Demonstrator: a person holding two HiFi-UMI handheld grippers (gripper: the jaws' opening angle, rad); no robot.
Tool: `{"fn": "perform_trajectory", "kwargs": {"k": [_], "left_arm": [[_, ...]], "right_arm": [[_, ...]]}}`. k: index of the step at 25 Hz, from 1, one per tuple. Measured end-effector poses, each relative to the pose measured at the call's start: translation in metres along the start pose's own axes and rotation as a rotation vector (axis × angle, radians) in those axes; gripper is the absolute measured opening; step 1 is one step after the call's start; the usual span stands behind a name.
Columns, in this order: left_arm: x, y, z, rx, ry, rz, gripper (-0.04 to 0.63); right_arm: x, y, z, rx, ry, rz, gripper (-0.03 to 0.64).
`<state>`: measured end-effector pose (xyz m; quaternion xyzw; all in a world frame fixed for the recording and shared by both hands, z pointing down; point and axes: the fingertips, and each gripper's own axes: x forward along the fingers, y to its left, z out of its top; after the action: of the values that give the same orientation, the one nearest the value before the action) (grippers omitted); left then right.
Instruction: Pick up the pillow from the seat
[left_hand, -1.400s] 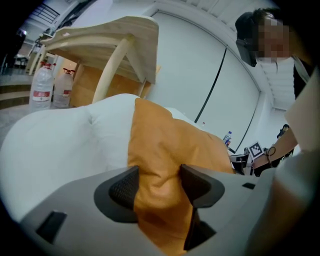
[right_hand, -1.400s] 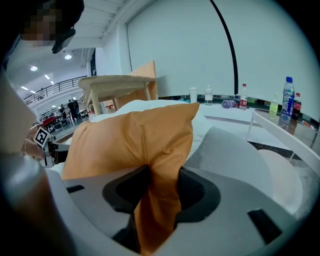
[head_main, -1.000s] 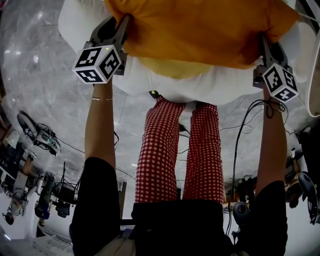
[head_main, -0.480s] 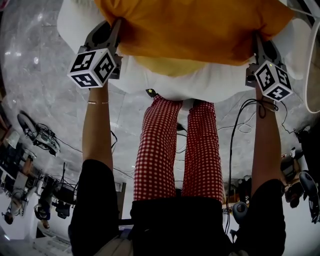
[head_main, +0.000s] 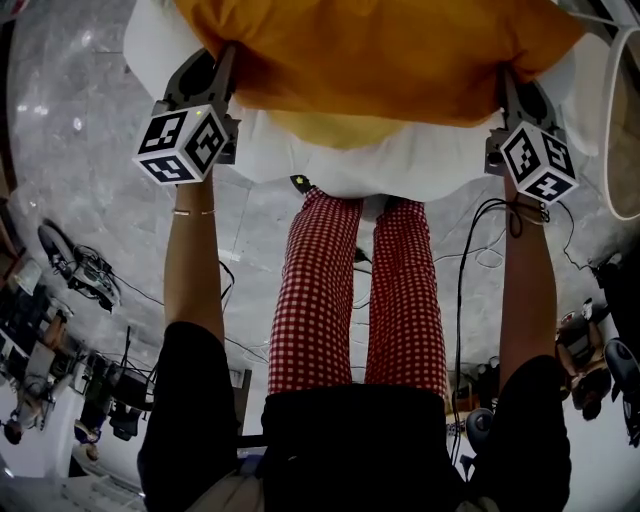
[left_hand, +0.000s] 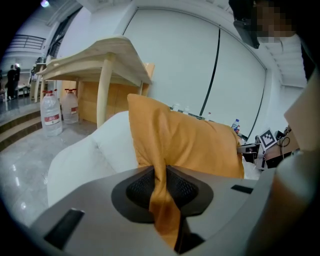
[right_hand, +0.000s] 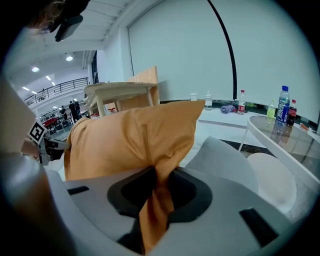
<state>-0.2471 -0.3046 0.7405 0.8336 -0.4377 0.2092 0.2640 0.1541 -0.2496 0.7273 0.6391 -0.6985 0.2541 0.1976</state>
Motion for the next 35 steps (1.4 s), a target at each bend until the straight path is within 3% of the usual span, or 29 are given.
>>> {"fn": "perform_trajectory", "kwargs": {"k": [13,23,35], "left_arm": [[-0.044,-0.025,0.030,0.023,-0.053,0.031,0.077],[-0.089,-0.045,0.063,0.000,-0.123,0.080,0.075],[-0.141,-0.065,0.113,0.031,-0.156,0.081,0.075]], "right_arm": [[-0.043,0.006,0.021,-0.022,-0.038,0.017,0.100],[-0.085,0.016,0.079,-0.071,-0.143,0.057,0.100],[-0.137,0.033,0.142,-0.127,-0.221,0.061,0.100]]}}
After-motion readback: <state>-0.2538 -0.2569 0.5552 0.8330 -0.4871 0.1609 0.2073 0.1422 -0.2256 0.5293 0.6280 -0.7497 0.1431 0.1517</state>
